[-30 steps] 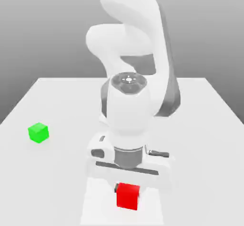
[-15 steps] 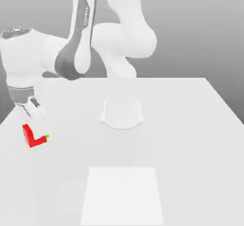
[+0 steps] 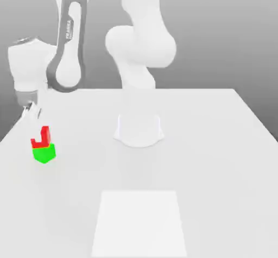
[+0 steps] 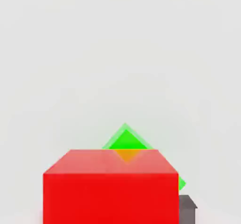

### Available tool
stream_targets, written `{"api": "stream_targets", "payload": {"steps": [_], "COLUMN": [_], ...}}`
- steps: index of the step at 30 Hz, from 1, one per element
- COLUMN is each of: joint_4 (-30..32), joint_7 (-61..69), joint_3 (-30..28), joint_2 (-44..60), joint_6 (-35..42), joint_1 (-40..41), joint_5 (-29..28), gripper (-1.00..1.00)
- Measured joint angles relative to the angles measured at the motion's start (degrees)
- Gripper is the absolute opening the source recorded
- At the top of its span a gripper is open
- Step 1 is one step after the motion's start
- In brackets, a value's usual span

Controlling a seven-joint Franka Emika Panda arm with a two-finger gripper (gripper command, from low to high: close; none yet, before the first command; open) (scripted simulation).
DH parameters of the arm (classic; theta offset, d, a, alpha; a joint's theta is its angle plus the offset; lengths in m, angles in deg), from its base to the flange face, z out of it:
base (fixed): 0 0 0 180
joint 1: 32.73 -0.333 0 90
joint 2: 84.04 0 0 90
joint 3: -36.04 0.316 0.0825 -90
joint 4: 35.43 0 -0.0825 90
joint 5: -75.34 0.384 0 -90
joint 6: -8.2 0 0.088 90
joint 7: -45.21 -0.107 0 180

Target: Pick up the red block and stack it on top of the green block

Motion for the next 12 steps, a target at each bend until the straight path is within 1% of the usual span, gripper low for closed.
{"api": "stream_targets", "payload": {"steps": [3, 4, 6, 9, 12], "joint_4": [0.00, -0.03, 0.04, 0.16, 0.35], "joint_7": [0.00, 1.28, -1.18, -5.47, -8.13], "joint_3": [0.00, 0.13, -0.58, 0.62, 2.10], "joint_2": [0.00, 1.09, -0.90, -6.68, -12.83], "joint_6": [0.00, -0.94, 0.79, 6.17, 12.00], "joint_1": [-1.02, -1.01, 0.48, 3.66, 6.10], "joint_5": [0.00, 1.83, -1.73, -8.01, -11.85], "gripper": [1.00, 1.00, 1.00, 1.00, 1.00]}}
